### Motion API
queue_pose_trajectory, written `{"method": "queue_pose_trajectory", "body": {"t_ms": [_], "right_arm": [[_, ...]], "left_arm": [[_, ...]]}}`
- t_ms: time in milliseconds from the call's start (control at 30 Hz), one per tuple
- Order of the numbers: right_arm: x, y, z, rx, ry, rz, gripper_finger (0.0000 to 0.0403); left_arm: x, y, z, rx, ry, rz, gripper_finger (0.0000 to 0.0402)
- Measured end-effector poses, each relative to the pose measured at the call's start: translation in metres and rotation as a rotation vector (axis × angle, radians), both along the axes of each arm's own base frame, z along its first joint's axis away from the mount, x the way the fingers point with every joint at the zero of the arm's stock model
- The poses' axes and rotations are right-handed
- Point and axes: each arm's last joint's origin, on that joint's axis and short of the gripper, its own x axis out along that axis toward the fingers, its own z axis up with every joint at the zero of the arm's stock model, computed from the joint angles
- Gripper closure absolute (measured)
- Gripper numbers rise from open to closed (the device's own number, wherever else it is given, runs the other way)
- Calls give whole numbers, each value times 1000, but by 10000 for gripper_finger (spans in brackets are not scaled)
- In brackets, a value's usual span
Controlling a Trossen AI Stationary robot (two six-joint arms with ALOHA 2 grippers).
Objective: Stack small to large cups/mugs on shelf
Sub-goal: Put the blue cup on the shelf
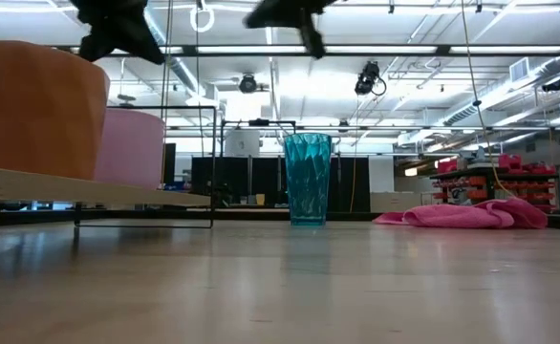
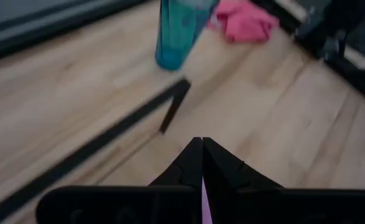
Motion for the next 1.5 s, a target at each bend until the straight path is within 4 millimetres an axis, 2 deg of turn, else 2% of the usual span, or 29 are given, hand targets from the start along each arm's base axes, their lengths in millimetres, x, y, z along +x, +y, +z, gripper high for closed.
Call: {"method": "queue_pose_trajectory", "body": {"t_ms": [100, 233, 400, 600, 800, 967, 1200, 1500], "right_arm": [[-27, -24, 18, -62, 36, -79, 377], [-58, -57, 28, -120, 106, -172, 360], [-86, -97, 28, -115, 199, -273, 345], [-104, -137, 21, -58, 238, -313, 341], [-102, -167, -2, 18, 288, -317, 341], [-96, -181, -21, 48, 343, -314, 341], [-85, -186, -42, 81, 403, -300, 341], [-65, -179, -64, 87, 462, -232, 341]], "left_arm": [[5, 7, 6, 30, -61, 29, 389], [11, 18, 16, 82, -157, 58, 382], [14, 36, 25, 157, -225, 116, 375], [8, 60, 24, 166, -204, 228, 380], [1, 82, 22, 145, -163, 192, 388], [-5, 92, 17, 81, -126, 171, 381], [-14, 90, 3, -23, 11, 193, 375], [-16, 89, 0, -43, 38, 199, 373]]}}
